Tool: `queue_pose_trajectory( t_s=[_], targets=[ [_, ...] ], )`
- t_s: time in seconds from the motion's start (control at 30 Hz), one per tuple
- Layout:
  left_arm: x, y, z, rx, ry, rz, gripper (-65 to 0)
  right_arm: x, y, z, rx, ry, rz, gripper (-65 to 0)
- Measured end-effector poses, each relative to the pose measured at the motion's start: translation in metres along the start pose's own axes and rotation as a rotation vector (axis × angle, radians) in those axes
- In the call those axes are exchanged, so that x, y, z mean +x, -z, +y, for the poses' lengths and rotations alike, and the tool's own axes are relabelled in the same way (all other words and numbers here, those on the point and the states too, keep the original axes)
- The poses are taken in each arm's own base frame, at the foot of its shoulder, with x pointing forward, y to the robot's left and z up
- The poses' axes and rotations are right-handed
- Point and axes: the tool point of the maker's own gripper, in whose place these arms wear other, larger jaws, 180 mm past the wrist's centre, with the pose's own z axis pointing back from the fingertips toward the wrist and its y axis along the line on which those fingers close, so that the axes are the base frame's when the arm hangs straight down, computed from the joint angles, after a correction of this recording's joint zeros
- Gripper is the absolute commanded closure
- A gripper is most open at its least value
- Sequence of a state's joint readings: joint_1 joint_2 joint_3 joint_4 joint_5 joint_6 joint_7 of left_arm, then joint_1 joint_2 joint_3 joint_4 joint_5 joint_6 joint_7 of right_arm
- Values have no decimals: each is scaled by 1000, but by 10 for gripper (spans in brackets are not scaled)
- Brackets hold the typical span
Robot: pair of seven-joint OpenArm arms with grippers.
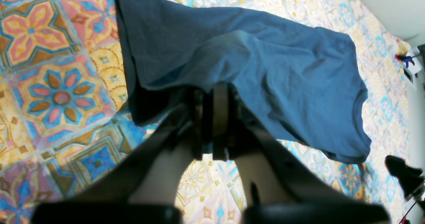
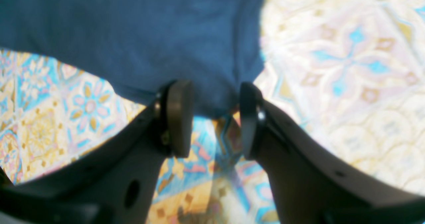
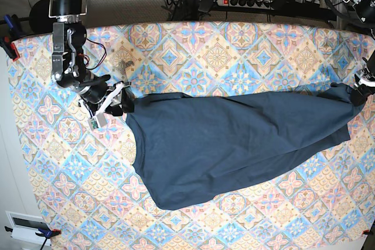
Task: Layout the t-shirt on the table in an organized manner, then fold the t-shirt properly
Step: 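Grasp the shirt edges with both grippers and pull them apart, then lift the shirt between both grippers and stretch it taut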
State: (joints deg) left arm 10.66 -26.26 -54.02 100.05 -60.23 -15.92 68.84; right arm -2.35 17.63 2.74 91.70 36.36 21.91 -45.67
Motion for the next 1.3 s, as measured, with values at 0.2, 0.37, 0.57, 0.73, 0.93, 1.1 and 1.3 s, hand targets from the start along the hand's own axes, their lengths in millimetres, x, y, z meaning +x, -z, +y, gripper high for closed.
queue_pose_trajectory(
  t_s=[0.2, 0.37, 0.57, 0.73, 0.93, 1.1, 1.3],
  targets=[
    [-2, 1, 0, -2, -6, 2, -17, -22, 4, -6, -7, 36, 54, -251],
    [-2, 1, -1, -3, -6, 2, -16, -44, 8, -13, -16, 82, 102, -259],
    [-3, 1, -1, -3, -6, 4, -16, -46, 12, -17, -11, 116, 91, -259],
    [-3, 1, -1, -3, -6, 4, -16, -45, 18, -8, 2, 143, 72, -259],
    [-3, 1, -1, -4, -7, 4, -16, -31, 34, 7, 41, 62, 110, -259],
    [-3, 1, -1, -3, -6, 4, -16, -23, 47, 14, 77, 79, 91, -257],
    [-3, 1, -1, -2, -6, 5, -16, -32, 47, 7, 70, 102, 102, -191]
  ],
)
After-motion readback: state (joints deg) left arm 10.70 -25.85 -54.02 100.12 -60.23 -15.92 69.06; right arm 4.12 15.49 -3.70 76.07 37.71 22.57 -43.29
